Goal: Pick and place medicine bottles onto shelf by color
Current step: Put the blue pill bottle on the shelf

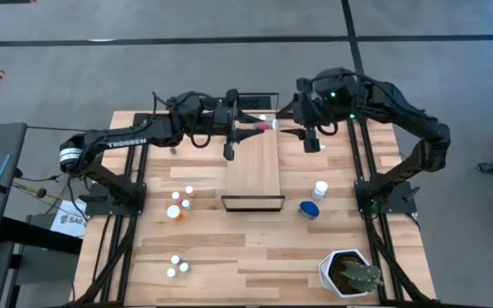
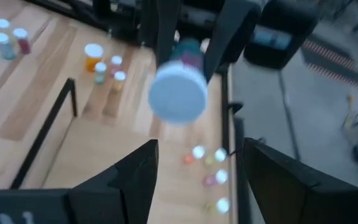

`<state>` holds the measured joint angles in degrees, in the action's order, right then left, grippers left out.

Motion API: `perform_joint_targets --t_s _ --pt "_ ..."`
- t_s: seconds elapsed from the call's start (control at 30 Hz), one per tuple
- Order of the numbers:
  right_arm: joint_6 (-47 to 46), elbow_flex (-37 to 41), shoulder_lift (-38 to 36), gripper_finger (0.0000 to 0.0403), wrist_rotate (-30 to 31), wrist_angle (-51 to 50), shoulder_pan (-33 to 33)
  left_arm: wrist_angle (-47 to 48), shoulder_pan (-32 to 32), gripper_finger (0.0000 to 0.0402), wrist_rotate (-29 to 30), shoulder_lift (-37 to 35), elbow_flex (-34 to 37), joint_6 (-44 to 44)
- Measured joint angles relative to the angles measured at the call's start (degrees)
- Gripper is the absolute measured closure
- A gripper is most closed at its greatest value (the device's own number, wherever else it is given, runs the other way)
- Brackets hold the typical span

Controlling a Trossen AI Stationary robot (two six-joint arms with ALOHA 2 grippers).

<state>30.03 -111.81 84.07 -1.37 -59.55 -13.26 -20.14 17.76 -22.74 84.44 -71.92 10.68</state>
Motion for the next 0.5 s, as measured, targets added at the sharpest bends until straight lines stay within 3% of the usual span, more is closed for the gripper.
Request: perform_joint_targets --t_s 0.5 --pt "3.62 0.02 0.02 0.0148 -0.04 6.05 3.43 -1.4 -0.02 0.0319 0.83 0.0 0.0 -0.65"
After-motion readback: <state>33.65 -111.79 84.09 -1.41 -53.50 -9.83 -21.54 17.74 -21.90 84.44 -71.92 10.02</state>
